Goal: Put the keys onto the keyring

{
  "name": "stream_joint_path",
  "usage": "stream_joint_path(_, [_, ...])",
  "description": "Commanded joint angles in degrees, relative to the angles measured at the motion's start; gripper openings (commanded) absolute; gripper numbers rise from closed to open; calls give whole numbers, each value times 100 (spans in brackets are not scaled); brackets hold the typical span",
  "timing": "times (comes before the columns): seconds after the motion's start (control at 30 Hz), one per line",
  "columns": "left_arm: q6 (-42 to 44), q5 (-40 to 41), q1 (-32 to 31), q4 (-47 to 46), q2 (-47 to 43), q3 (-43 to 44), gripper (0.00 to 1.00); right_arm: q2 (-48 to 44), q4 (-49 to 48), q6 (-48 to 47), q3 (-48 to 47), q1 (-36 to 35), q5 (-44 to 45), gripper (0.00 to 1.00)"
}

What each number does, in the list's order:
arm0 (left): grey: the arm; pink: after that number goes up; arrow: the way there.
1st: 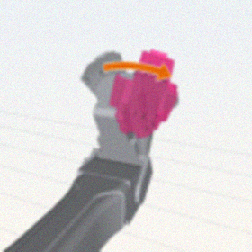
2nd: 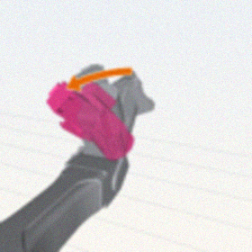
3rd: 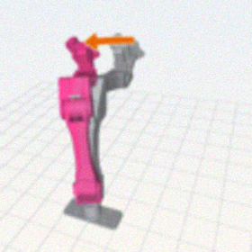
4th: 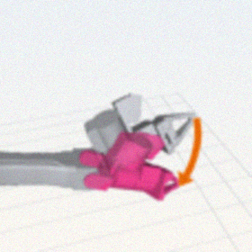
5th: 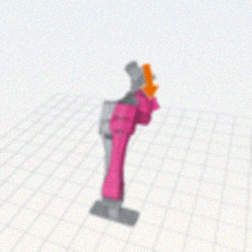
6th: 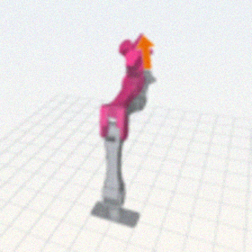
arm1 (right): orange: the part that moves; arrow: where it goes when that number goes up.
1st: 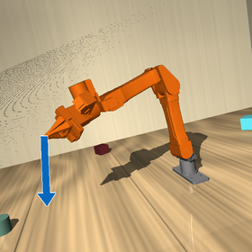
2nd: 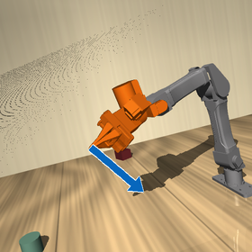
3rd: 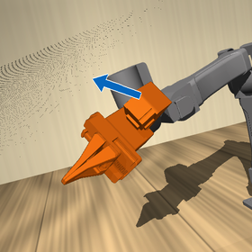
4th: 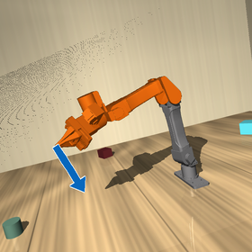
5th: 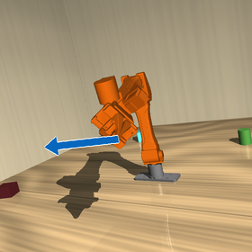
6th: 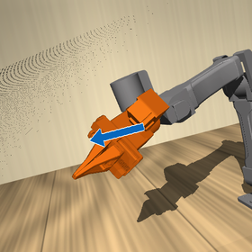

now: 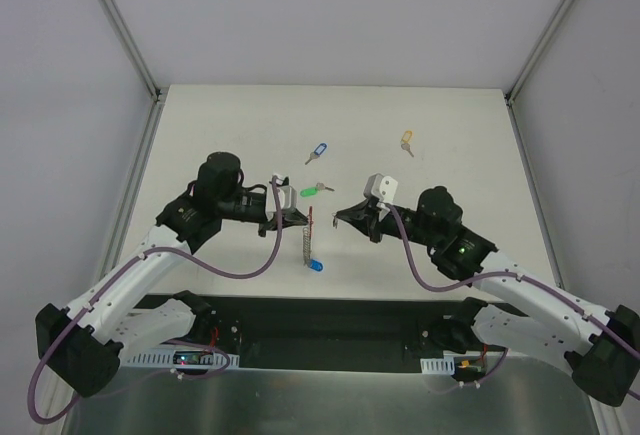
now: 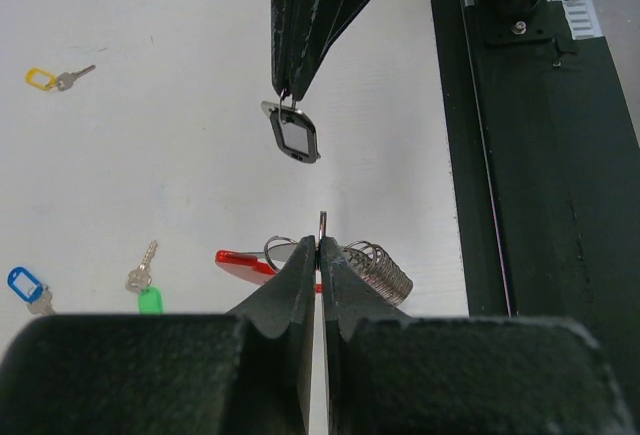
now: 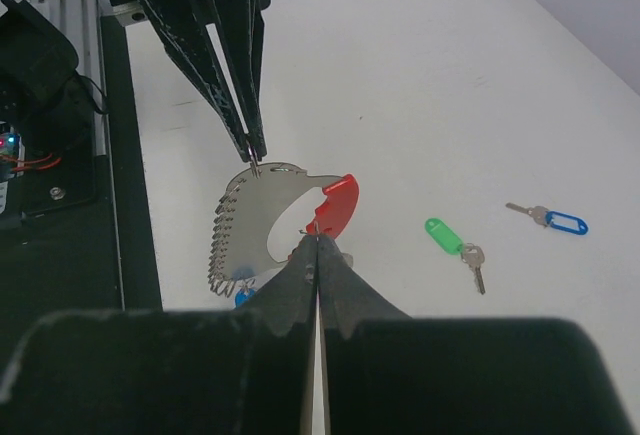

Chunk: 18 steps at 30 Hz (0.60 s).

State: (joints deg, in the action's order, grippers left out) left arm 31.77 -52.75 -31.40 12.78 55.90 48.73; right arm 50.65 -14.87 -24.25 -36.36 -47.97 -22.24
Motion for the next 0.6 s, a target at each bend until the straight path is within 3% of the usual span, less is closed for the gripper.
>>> stream_joint_path(0.0, [400, -481, 46, -214, -167, -135, 0, 321, -490, 131, -213, 24, -632, 1])
stream_joint_path(0.27, [576, -209, -156, -267, -360, -373, 0, 735, -508, 157, -451, -64, -905, 1])
stream_joint_path(0.57, [279, -7, -279, -687, -378, -549, 0, 876, -323, -80, -574, -380, -633, 1])
